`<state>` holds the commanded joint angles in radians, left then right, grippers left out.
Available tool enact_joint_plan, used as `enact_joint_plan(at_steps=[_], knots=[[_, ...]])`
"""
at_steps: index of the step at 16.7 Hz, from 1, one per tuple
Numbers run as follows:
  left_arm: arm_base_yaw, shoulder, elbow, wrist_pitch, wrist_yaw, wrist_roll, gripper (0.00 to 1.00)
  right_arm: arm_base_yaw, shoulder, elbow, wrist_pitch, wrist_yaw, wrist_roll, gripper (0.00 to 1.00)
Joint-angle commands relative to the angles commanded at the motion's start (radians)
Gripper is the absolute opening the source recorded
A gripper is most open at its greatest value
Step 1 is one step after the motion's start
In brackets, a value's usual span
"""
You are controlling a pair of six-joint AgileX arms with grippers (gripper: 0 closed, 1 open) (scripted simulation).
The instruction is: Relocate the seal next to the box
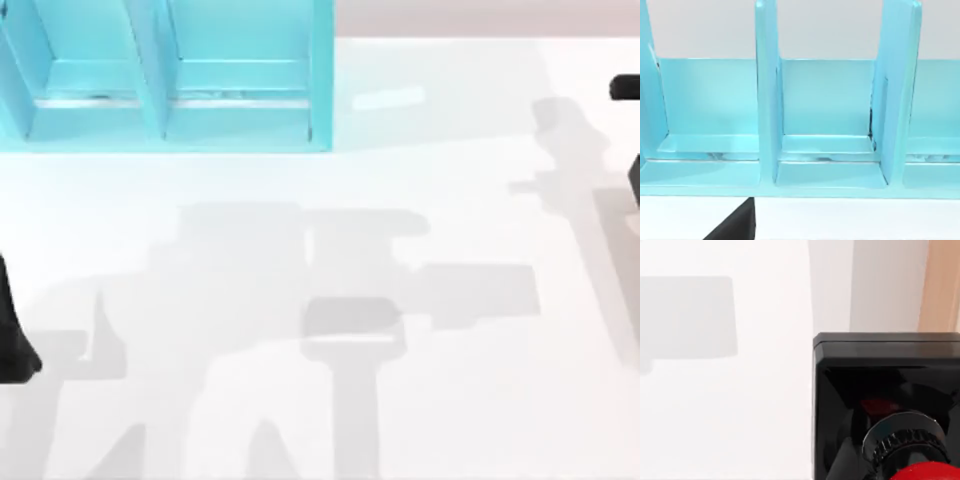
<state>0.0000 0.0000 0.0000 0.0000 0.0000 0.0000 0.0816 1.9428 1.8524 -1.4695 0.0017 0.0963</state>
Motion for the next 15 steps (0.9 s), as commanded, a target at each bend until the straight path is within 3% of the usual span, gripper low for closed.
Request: enact_joint_plan(at_steps=[6,11,15], knots=[[0.0,0.0,0.0,0.0,0.0,0.0,1.0,0.0,-0.007,-0.209,0.198,-0.001,0.002,0.0],[0.0,0.0,0.0,0.0,0.0,0.0,1.0,0.0,-0.007,-0.236,0.224,-0.001,0.002,0.0],[0.0,0.0,0.0,0.0,0.0,0.0,1.0,0.0,-0.007,-0.236,0.224,-0.001,0.002,0.3]])
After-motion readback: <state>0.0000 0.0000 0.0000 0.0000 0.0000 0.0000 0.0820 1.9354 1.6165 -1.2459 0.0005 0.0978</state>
